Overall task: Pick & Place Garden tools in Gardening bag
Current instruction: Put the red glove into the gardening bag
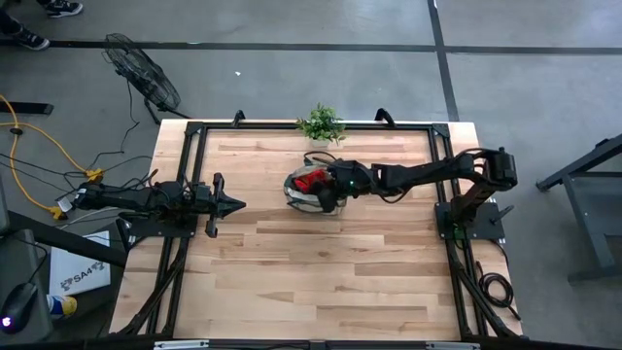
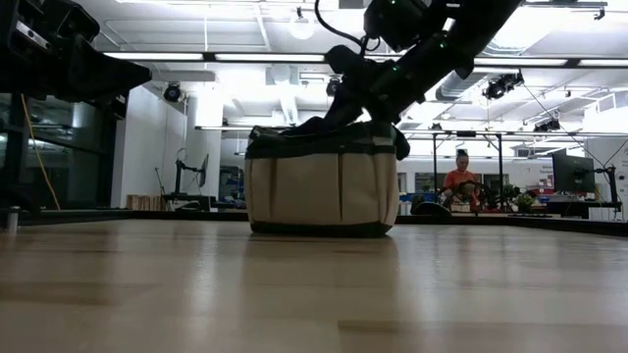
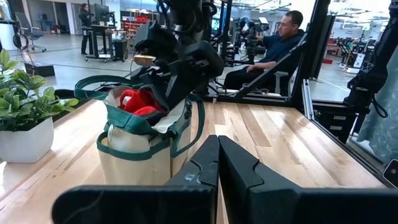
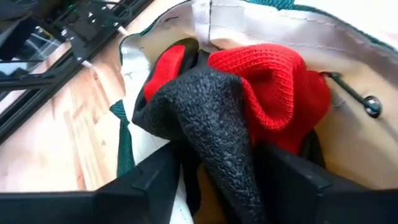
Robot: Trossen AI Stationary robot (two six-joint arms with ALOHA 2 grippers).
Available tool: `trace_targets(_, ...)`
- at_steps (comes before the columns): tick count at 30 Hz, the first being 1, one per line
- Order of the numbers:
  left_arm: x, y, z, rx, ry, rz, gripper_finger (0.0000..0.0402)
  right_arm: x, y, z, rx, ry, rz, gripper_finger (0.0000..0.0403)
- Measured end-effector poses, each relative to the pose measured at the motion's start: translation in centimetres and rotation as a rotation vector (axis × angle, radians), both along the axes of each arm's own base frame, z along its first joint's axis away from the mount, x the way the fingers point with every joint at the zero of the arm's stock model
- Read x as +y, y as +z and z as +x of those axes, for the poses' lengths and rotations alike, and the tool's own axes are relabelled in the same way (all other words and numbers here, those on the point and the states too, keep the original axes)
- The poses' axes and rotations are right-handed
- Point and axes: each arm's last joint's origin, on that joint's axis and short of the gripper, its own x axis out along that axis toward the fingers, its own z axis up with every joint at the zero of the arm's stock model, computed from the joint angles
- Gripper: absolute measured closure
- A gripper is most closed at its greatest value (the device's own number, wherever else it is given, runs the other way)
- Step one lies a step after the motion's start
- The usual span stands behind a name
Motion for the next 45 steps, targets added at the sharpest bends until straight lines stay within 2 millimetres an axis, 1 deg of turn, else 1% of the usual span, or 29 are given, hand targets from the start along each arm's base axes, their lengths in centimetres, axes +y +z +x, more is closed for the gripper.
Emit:
trace_targets(4, 0.0, 0.0, 0.0, 0.000, 0.000, 0.000, 0.0402, -0.5, 0.0, -0.1, -0.005, 0.031, 0.036, 0.0186)
trace_targets(11, 0.0, 0.0, 0.0, -0.001, 0.000, 0.000, 0.0402, -0.9, 0.3, -0.3, -0.008, 0.077, 0.044, 0.0187)
trace_targets(13, 0.0, 0.0, 0.0, 0.000, 0.000, 0.000, 0.0402, -1.0, 0.8, -0.6, -0.010, 0.077, 0.042, 0.0187)
trace_targets(20, 0.0, 0.0, 0.0, -0.001, 0.000, 0.000, 0.0402, -1.6, 3.5, -2.1, -0.058, 0.064, 0.008, 0.0187)
trace_targets(23, 0.0, 0.0, 0.0, -0.001, 0.000, 0.000, 0.0402, -1.6, 4.1, -2.5, -0.062, 0.062, 0.006, 0.0187)
trace_targets(29, 0.0, 0.0, 0.0, -0.001, 0.000, 0.000, 0.0402, -1.4, 4.1, -2.6, -0.058, 0.078, 0.015, 0.0187)
trace_targets(36, 0.0, 0.0, 0.0, -0.001, 0.000, 0.000, 0.0402, -1.4, 4.1, -2.6, -0.046, 0.121, -0.046, 0.0184)
trace_targets(39, 0.0, 0.0, 0.0, -0.001, 0.000, 0.000, 0.0402, -1.3, 4.1, -2.6, -0.043, 0.142, -0.076, 0.0170)
trace_targets(45, 0.0, 0.0, 0.0, -0.001, 0.000, 0.000, 0.0402, -1.2, 4.1, -2.5, -0.034, 0.198, -0.150, 0.0129)
